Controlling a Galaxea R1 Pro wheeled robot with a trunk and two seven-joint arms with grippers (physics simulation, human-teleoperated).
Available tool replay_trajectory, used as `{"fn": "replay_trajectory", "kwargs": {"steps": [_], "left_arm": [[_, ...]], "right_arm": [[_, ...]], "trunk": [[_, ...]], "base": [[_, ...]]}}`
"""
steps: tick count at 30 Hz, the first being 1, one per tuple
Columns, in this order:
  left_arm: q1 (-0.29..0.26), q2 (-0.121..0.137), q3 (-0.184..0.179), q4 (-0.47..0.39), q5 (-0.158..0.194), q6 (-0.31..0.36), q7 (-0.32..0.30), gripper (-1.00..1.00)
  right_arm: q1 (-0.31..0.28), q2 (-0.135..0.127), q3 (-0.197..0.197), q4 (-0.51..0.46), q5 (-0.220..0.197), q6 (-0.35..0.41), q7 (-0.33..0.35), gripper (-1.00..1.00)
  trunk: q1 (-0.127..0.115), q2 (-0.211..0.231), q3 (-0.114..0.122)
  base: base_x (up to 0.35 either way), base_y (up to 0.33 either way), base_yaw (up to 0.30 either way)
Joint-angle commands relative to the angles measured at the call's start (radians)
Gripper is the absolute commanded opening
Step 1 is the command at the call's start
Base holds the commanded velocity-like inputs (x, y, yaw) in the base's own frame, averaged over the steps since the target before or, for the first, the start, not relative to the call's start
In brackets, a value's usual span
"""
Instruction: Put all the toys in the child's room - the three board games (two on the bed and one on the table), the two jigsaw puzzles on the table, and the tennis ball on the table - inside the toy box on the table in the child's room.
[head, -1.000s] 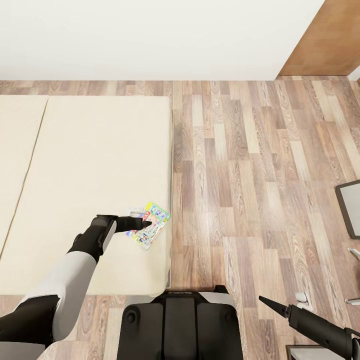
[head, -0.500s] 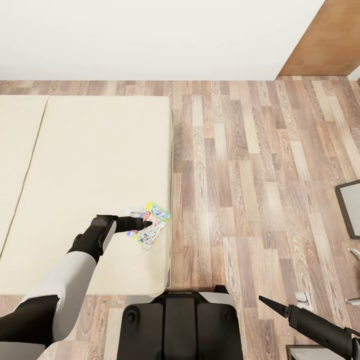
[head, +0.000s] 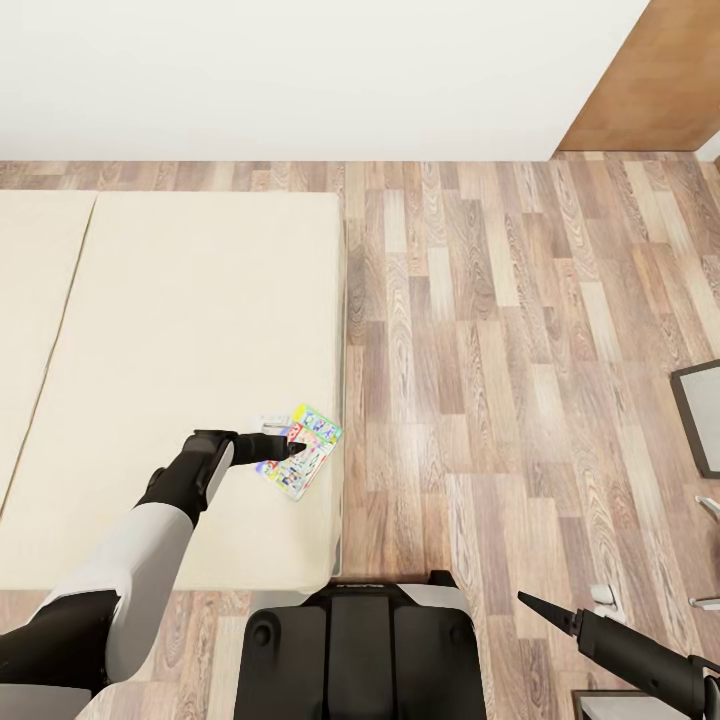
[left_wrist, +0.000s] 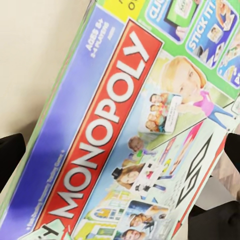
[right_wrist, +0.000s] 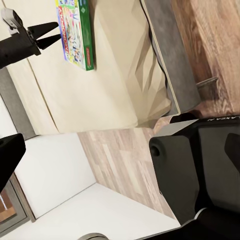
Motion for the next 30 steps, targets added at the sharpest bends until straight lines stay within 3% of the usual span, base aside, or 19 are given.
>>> {"fn": "replay_trajectory", "kwargs": {"steps": [1, 30], "left_arm": [[0.0, -0.001, 0.006, -0.001, -0.01, 0.004, -0.01, 1.0], [0.0, -0.002, 0.008, -0.001, -0.01, 0.003, -0.031, 1.0]], "right_arm": [[0.0, 0.0, 0.0, 0.0, -0.003, 0.008, 0.002, 1.0], [0.0, 0.0, 0.0, 0.0, -0.003, 0.008, 0.002, 1.0]], "trunk": [[0.001, -0.002, -0.001], [0.001, -0.002, -0.001]], "base": [[0.0, 0.0, 0.0], [0.0, 0.0, 0.0]]}}
